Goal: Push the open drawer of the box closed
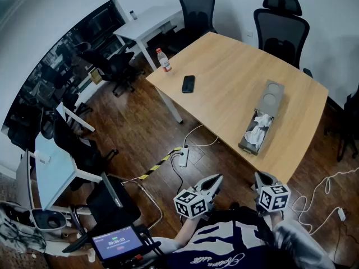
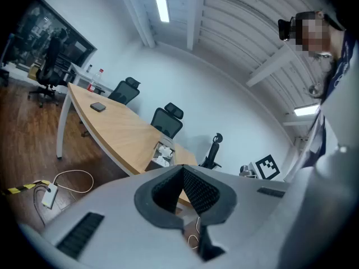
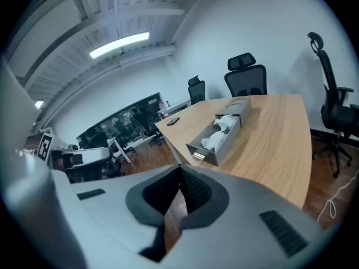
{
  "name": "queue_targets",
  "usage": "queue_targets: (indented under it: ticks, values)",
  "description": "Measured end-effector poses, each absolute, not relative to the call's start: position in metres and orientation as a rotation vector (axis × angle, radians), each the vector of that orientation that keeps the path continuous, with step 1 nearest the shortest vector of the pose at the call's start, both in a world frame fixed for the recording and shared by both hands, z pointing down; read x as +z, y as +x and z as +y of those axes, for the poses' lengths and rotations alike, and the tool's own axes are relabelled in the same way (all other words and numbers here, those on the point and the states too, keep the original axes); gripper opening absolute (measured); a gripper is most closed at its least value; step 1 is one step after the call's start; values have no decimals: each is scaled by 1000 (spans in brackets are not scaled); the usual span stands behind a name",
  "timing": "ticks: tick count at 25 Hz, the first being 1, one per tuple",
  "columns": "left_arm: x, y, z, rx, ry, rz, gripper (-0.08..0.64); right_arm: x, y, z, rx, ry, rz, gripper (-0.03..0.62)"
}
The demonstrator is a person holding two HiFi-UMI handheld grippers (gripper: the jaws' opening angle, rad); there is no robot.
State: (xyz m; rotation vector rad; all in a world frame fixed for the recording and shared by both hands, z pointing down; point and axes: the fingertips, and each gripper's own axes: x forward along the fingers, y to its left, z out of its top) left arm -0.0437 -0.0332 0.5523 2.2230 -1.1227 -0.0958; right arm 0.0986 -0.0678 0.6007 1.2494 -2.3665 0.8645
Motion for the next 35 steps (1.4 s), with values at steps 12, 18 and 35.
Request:
queue_targets:
  ticks: [12, 18, 35]
  values:
    - [561, -52, -89, -5, 2178, -1161, 2, 653, 96, -126, 976, 1198, -2269, -2]
    - [569, -31, -139, 22, 2212, -1024, 2, 674, 98, -141, 1081, 1186, -2188, -3]
    - [547, -54, -343, 62, 2350, -776, 2, 688, 93, -226, 1491, 1489, -1918, -3]
